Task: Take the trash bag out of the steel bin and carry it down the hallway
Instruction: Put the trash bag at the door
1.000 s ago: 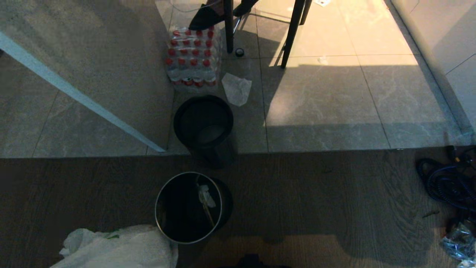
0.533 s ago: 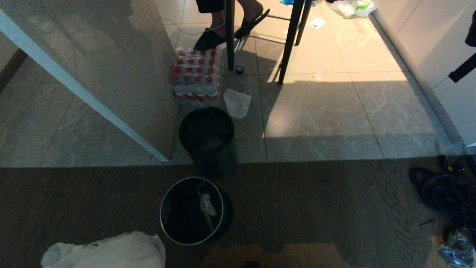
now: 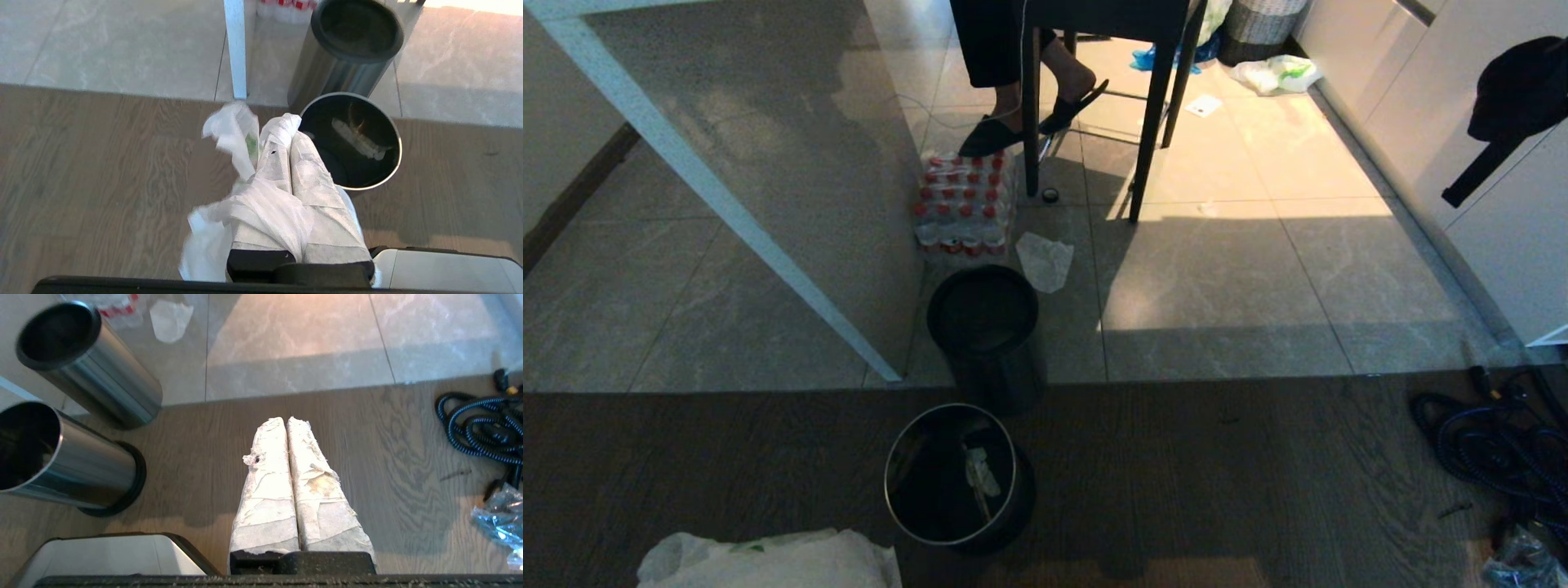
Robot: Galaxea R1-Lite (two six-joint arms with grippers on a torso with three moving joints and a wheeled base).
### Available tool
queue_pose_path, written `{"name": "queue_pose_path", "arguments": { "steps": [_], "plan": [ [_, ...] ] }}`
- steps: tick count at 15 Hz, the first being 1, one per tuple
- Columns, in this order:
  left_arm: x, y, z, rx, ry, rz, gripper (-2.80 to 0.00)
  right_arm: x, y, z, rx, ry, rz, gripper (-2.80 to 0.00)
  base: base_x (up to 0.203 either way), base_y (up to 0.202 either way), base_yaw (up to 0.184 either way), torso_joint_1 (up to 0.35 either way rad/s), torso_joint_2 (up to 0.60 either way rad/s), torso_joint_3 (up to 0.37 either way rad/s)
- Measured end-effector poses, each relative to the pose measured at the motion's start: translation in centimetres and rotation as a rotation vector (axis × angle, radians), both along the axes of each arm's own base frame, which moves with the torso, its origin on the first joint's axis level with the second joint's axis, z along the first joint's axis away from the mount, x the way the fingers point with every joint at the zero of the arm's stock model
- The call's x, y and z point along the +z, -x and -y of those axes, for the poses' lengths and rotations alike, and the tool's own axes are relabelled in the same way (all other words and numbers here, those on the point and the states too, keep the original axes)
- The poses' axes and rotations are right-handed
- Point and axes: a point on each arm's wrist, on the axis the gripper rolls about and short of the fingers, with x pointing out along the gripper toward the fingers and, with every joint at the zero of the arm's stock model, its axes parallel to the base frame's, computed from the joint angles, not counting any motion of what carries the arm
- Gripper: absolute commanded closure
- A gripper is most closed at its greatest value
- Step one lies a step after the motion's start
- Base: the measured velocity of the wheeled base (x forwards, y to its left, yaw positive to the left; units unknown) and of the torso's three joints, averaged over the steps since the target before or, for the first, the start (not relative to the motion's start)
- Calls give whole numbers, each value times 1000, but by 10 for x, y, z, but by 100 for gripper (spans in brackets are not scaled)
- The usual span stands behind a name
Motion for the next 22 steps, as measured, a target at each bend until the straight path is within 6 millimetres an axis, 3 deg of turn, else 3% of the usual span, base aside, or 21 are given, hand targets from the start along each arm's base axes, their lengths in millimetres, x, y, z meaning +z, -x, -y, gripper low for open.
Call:
{"name": "queue_pose_path", "arguments": {
  "steps": [22],
  "plan": [
    [0, 0, 0, 0, 0, 0, 0, 0, 0, 0, 0, 0, 0, 0, 0, 0, 0, 3, 1, 202]
  ]
}}
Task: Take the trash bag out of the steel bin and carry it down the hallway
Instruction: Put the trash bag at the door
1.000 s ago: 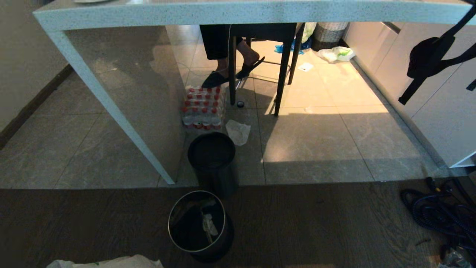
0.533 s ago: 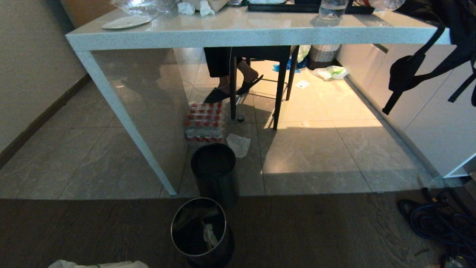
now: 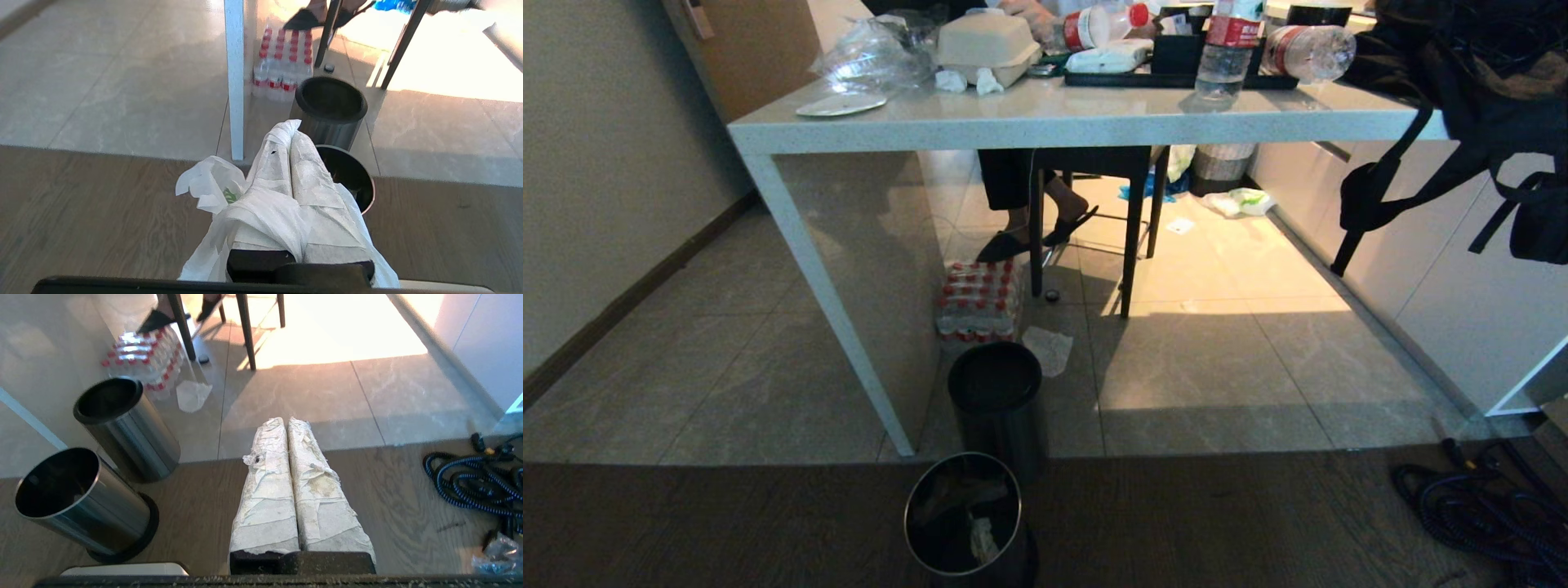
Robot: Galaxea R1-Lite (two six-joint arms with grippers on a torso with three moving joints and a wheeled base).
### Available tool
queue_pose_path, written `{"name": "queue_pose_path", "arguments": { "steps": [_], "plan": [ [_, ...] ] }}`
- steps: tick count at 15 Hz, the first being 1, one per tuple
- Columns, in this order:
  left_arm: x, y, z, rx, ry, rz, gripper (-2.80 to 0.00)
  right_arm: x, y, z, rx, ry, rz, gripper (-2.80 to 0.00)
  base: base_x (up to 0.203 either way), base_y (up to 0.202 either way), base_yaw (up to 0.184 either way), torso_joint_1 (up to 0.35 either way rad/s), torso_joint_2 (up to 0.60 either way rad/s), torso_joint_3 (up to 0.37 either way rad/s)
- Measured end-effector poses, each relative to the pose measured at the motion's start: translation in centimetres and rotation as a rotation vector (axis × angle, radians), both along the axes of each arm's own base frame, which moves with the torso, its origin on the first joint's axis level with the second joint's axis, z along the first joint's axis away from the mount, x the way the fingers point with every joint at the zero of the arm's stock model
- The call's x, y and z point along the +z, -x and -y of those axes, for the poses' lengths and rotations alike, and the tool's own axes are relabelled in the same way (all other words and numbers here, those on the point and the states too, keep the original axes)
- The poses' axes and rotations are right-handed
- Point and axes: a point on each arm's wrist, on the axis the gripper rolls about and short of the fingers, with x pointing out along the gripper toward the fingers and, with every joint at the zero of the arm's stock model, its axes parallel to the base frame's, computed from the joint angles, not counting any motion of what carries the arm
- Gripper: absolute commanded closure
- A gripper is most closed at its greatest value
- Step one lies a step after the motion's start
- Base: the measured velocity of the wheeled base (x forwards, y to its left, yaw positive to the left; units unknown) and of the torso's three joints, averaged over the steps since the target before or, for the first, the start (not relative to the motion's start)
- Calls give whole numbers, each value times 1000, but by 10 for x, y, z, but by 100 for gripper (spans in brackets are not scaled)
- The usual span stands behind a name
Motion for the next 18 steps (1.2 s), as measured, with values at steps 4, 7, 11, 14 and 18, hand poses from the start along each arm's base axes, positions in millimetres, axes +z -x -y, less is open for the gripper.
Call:
{"name": "queue_pose_path", "arguments": {
  "steps": [4, 7, 11, 14, 18],
  "plan": [
    [0, 0, 0, -1, -4, 0, 0, 0, 0, 0, 0, 0, 0, 0, 0, 0, 0, 3, 3, 130],
    [0, 0, 0, -1, -5, 0, 0, 0, 0, 0, 0, 0, 0, 0, 0, 0, 0, 1, 3, 11],
    [0, 0, 0, -1, -5, -1, 0, 0, 0, 0, 0, 0, 0, 0, 0, 0, 0, 0, 0, 0],
    [0, 0, 0, -1, -6, 0, 0, 0, 0, 0, 0, 0, 0, 0, 0, 0, 0, 0, 0, 0],
    [0, 0, 0, -2, -11, -1, 0, 0, 0, 0, 1, 0, -2, 0, 2, 41, -3, -1, 1, 2]
  ]
}}
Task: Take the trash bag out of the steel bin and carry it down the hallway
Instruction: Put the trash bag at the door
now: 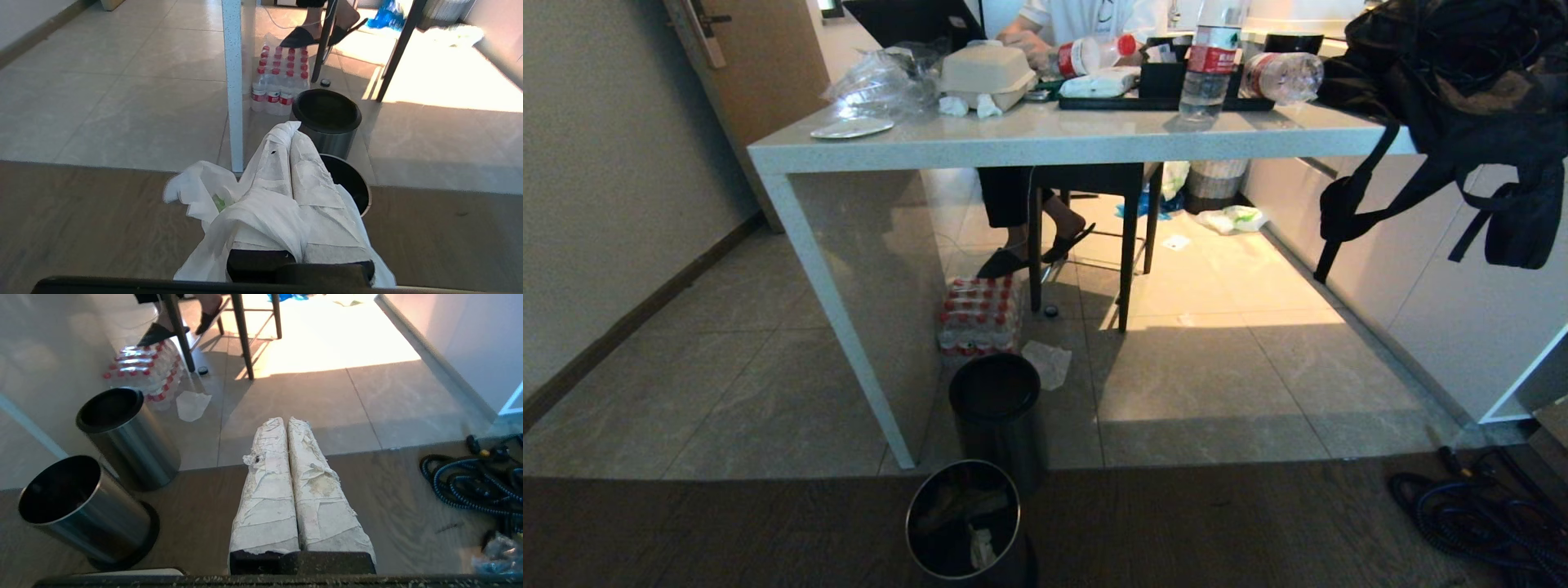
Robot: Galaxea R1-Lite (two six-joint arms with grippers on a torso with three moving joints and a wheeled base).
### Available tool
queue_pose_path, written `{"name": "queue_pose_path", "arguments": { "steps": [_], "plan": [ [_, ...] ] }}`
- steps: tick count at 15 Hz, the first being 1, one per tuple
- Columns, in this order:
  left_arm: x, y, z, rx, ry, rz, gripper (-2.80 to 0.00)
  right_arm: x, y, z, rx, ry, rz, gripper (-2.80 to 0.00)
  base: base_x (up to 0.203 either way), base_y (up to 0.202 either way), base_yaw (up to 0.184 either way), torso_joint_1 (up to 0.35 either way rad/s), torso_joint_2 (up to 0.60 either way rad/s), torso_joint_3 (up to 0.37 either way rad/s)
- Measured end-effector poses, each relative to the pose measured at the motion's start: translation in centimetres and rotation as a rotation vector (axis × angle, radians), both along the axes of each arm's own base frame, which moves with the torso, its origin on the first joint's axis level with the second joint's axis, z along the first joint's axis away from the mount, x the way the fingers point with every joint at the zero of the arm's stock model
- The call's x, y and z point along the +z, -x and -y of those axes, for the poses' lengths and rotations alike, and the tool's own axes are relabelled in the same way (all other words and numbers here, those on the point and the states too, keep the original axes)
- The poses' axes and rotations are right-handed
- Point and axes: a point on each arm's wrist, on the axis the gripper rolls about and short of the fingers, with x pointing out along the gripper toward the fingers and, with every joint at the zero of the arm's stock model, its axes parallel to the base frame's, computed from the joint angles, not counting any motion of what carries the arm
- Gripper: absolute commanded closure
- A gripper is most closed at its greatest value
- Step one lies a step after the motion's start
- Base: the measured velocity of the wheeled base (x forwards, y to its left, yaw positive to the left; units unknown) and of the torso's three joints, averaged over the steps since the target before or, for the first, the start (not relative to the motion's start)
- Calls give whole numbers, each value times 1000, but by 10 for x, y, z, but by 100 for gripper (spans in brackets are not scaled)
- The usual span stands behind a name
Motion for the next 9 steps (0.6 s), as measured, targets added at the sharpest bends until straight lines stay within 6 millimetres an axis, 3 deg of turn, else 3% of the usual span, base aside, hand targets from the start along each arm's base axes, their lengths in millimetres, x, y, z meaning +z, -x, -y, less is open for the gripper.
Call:
{"name": "queue_pose_path", "arguments": {
  "steps": [9],
  "plan": [
    [0, 0, 0, 1, 1, -1, 0, 0, 0, 0, 0, 0, 1, 0, 0, 192, 2, 1, 3, 2]
  ]
}}
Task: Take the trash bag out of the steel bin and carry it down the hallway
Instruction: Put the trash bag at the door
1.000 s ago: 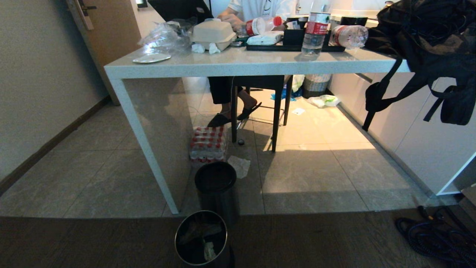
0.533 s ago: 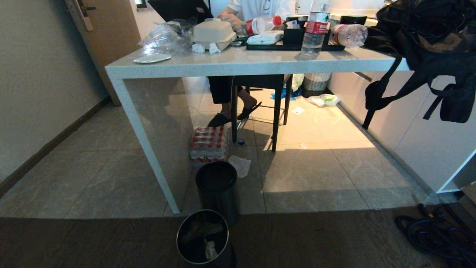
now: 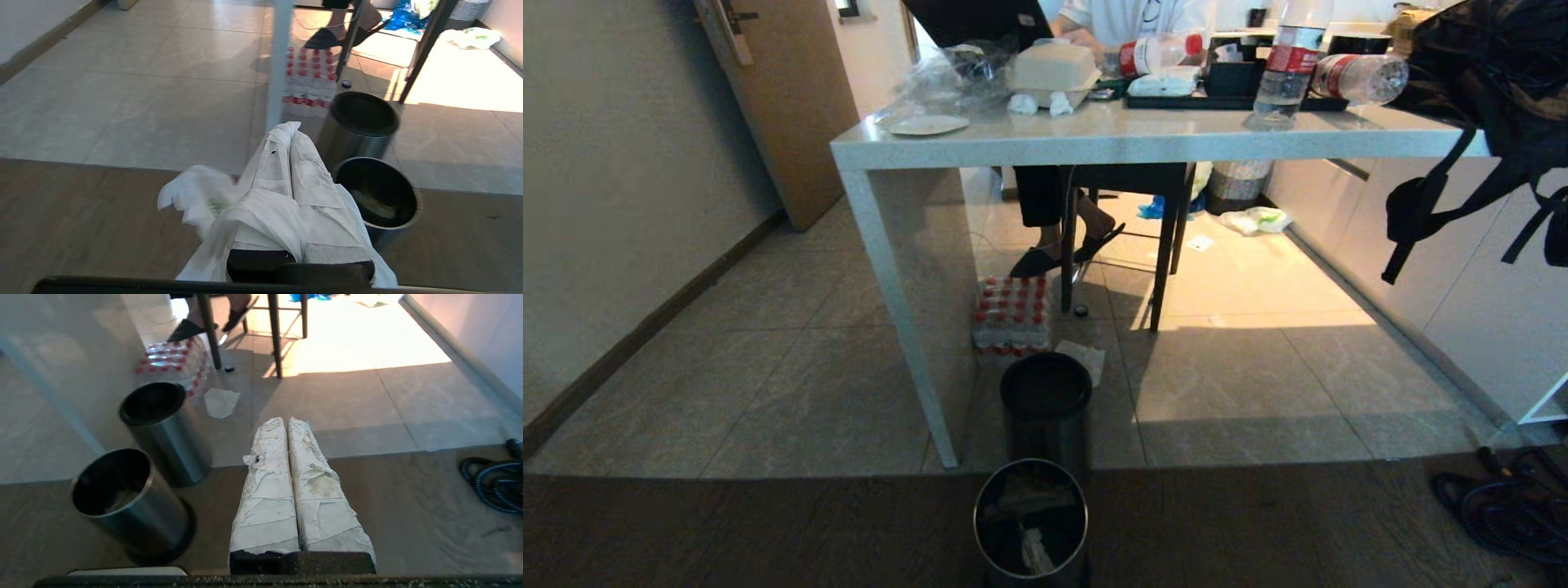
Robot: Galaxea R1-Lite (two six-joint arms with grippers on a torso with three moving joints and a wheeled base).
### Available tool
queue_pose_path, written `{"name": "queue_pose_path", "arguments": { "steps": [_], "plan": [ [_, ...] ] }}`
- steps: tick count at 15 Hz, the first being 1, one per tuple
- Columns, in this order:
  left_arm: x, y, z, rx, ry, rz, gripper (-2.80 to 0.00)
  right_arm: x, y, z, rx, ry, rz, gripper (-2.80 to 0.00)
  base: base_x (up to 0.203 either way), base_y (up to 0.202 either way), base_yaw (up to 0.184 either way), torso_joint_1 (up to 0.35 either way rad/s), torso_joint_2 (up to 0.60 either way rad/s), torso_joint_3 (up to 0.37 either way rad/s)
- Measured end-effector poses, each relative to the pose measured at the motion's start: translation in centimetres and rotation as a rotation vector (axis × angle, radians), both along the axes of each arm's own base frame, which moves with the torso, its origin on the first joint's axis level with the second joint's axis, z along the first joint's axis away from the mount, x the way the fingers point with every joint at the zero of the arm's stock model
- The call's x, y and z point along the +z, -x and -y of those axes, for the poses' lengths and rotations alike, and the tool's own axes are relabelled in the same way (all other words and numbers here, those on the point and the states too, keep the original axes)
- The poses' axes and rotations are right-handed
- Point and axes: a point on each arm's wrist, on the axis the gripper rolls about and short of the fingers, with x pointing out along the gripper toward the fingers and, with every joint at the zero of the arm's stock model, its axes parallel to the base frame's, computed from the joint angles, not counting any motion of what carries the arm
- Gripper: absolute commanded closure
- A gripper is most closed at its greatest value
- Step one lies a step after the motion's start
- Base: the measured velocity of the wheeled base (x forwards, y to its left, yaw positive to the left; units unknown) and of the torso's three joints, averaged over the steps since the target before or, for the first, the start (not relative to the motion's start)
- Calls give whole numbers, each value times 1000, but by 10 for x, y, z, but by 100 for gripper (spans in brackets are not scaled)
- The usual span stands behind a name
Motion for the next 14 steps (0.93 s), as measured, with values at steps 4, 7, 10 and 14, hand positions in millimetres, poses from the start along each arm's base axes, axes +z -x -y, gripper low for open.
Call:
{"name": "queue_pose_path", "arguments": {
  "steps": [4, 7, 10, 14],
  "plan": [
    [0, 0, 0, 0, -1, 0, 0, 0, 0, 0, 0, 0, 0, 0, 0, 193, 0, 2, 4, 1],
    [0, 0, 0, 0, -1, 0, 0, 0, 0, 0, 0, 0, 1, 0, 0, 196, 2, 4, 4, 1],
    [0, 0, 0, 0, -1, 0, 0, 0, 0, 0, 0, 0, 0, 0, 0, 192, 1, 3, 1, 1],
    [0, 0, 0, 0, -1, 0, 0, 0, 0, 0, 0, 0, 1, 0, 0, 190, 2, 3, 5, 4]
  ]
}}
